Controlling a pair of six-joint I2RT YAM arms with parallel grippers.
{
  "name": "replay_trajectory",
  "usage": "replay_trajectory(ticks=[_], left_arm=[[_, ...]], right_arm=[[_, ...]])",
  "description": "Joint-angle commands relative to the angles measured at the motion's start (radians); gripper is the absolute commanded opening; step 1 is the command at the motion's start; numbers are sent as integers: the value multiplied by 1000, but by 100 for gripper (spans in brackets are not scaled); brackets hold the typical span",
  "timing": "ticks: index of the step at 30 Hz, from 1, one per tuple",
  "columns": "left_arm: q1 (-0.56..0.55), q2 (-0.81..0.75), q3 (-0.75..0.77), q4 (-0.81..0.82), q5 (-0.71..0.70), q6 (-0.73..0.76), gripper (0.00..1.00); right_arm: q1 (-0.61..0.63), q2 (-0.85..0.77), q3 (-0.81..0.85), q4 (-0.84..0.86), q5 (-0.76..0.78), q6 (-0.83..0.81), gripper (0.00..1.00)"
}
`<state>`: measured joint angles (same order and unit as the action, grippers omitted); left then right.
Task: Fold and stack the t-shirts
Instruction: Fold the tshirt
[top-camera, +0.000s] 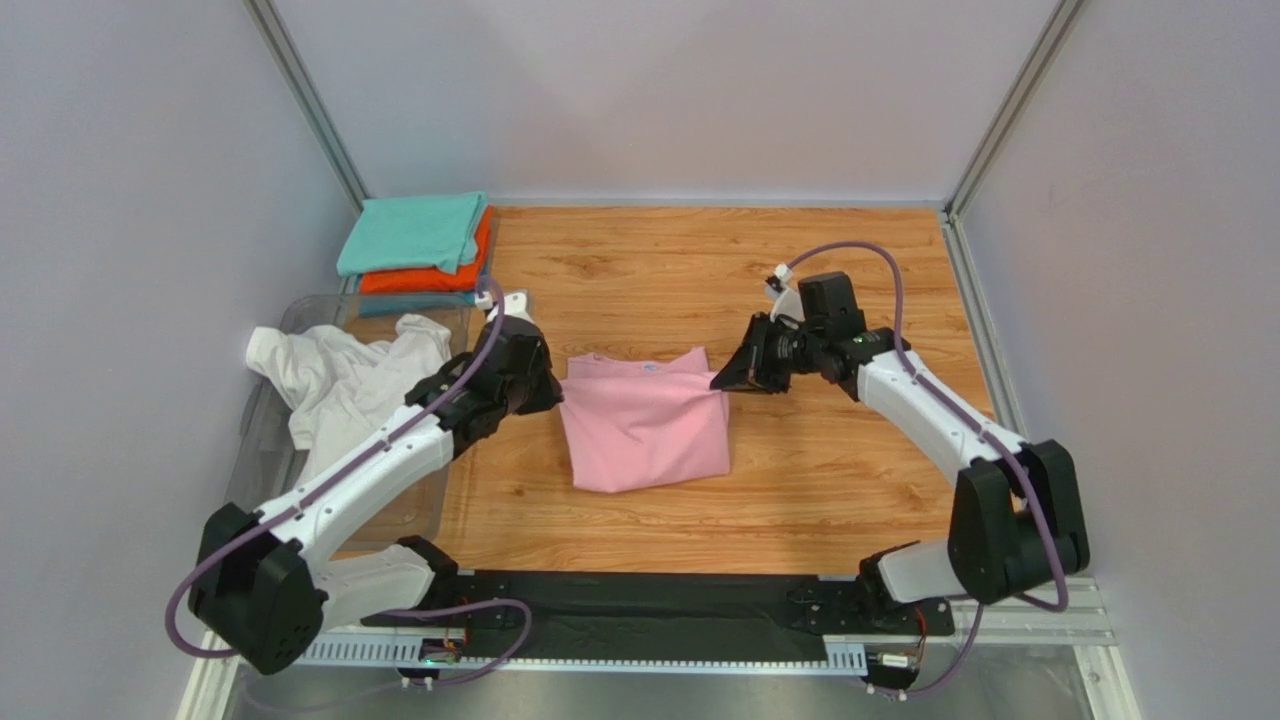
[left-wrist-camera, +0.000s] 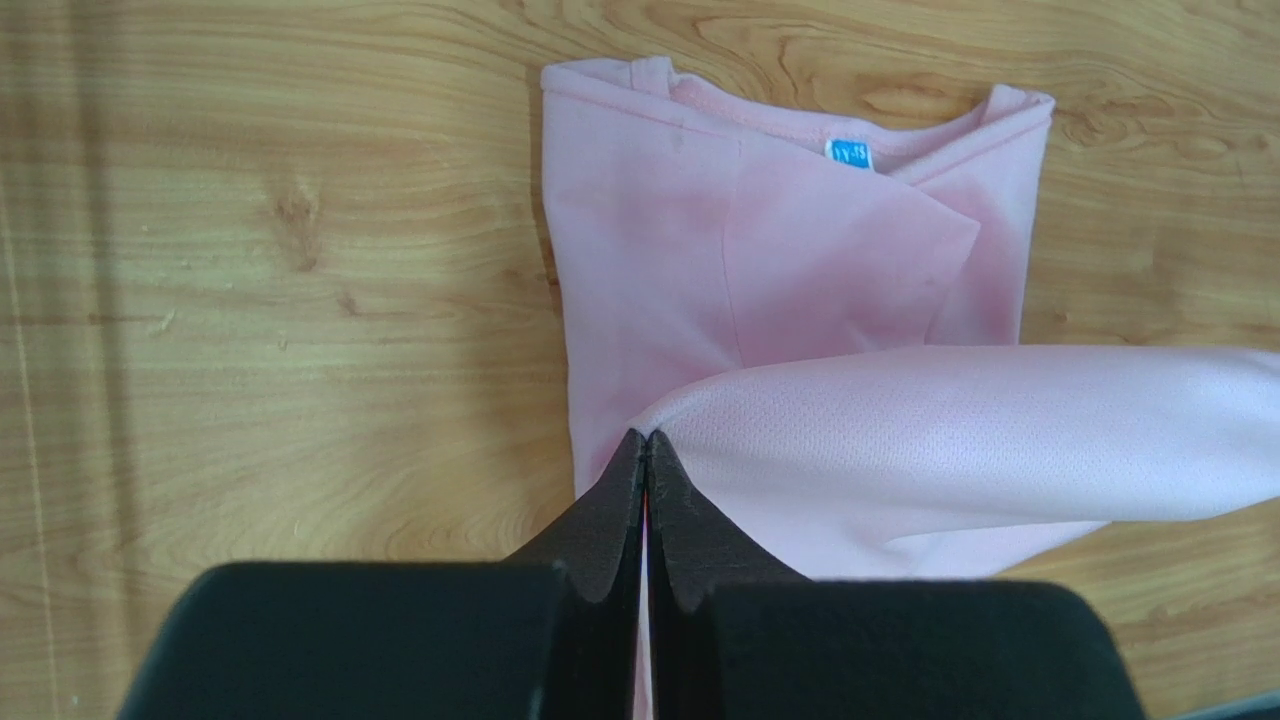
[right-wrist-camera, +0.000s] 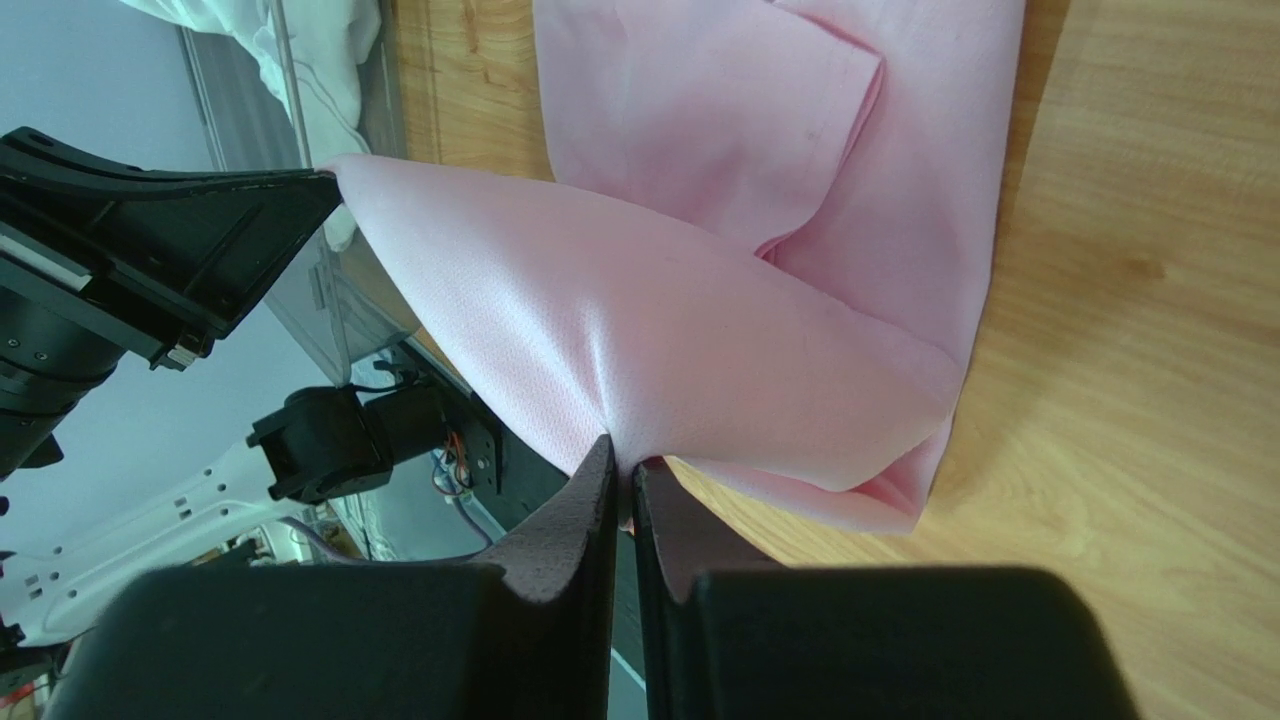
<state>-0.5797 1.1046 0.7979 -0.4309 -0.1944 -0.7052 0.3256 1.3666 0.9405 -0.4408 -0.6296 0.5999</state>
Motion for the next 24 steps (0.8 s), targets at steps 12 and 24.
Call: replay_trajectory(ticks=[12, 24], left_arm=[[129, 343, 112, 322, 108, 148, 0], [164, 551, 175, 397, 185, 168, 33]], right_arm=[[-71, 385, 198, 172, -22, -49, 8], [-99, 582, 314, 191, -27, -60, 39]])
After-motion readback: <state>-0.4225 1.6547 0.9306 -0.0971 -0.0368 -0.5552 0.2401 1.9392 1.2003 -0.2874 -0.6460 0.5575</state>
